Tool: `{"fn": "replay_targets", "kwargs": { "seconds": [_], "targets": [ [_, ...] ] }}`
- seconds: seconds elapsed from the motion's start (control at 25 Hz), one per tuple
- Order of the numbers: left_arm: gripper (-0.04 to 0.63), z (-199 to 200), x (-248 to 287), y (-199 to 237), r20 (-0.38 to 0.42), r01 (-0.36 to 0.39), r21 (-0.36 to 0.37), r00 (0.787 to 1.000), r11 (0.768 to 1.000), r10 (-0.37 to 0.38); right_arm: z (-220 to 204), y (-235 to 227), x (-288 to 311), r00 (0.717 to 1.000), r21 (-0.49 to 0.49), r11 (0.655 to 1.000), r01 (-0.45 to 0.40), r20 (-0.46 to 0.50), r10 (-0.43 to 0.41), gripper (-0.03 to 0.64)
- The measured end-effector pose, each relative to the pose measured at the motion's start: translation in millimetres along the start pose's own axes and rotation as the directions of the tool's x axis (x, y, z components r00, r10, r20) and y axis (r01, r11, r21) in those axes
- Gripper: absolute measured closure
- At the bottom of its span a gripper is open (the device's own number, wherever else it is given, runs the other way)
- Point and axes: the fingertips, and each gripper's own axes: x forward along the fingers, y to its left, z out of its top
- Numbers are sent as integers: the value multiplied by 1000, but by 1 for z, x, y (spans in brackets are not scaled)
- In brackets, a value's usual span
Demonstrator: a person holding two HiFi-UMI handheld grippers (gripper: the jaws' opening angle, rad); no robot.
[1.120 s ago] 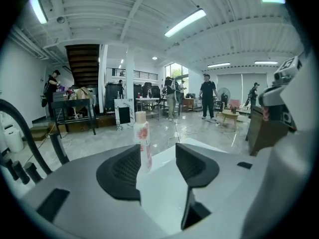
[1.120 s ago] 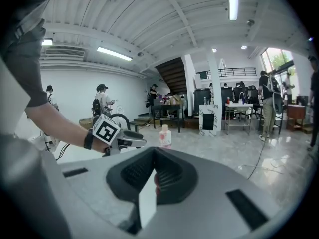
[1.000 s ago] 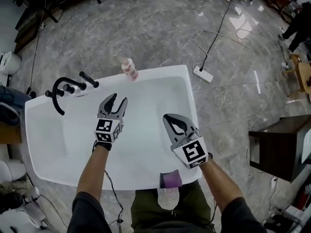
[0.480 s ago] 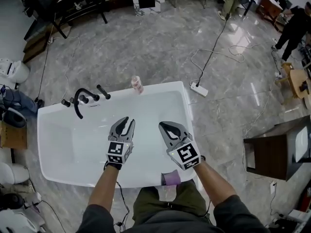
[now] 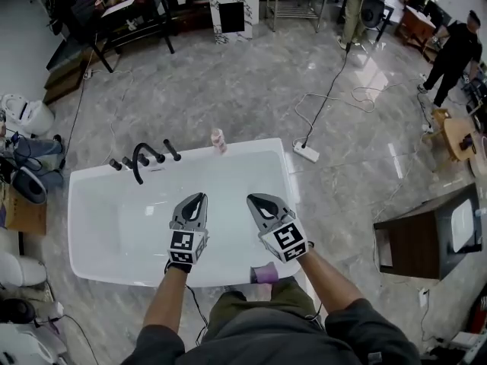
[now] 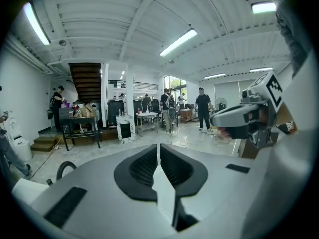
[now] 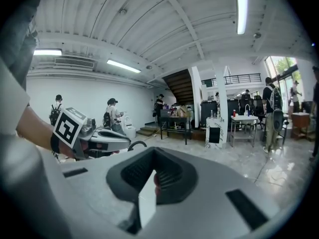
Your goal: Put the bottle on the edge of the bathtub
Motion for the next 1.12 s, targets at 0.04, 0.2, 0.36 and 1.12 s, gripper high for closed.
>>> {"fn": "replay_targets", "kwargs": {
  "seconds": [0.04, 0.2, 0.36, 1.12],
  "targets": [
    [577, 6, -6, -2, 7, -3, 5, 1000, 1000, 3, 3, 3, -4, 1000, 3, 1000, 1, 2, -1, 617],
    [589, 23, -31, -14, 28, -3, 18, 1000, 1000, 3, 13, 14, -21, 1000, 14, 1000, 4, 9, -4, 617],
    [594, 37, -52, -24, 46, -4, 13, 999, 1000, 3, 23, 26, -35, 1000, 20, 1000, 0, 17, 0, 617],
    [595, 61, -94, -55, 70, 44, 45, 996, 998, -47, 46, 42, -68, 999, 20, 1000, 9, 44, -10, 617]
  ]
}}
